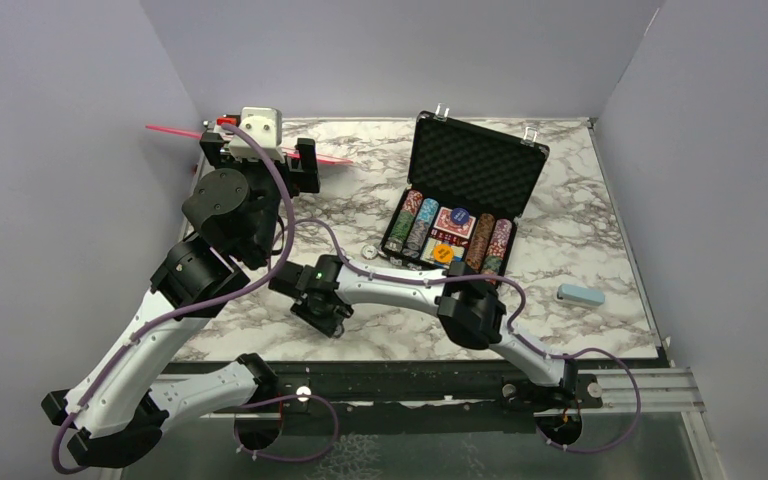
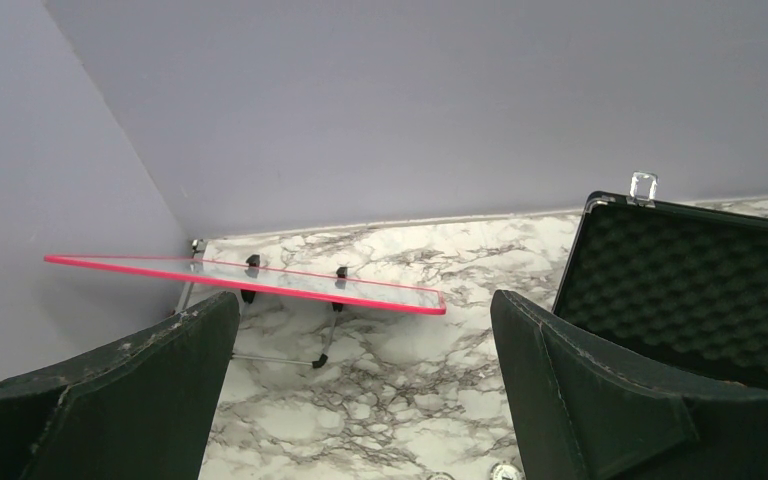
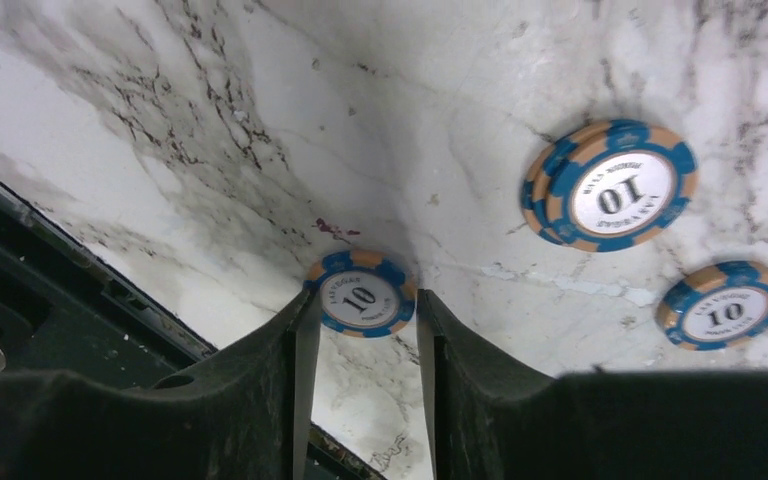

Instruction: Pack up texas hold em set

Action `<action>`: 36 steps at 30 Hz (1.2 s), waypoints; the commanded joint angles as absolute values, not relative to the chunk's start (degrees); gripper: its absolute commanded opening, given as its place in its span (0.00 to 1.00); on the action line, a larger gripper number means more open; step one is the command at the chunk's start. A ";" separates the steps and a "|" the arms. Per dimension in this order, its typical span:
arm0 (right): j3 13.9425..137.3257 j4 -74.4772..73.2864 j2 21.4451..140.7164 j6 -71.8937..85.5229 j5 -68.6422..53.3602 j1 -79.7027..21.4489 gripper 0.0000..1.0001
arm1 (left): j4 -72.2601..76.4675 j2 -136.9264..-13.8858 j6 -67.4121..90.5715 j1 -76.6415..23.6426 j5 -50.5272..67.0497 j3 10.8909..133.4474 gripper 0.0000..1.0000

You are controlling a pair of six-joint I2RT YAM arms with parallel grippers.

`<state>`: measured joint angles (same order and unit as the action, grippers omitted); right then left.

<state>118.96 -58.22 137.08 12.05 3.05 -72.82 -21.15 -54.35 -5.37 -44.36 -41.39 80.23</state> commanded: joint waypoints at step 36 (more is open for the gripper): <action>120.79 -57.70 138.15 10.53 -2.71 -72.59 0.63 | -19.98 -53.43 -6.23 -44.38 -41.71 79.98 0.99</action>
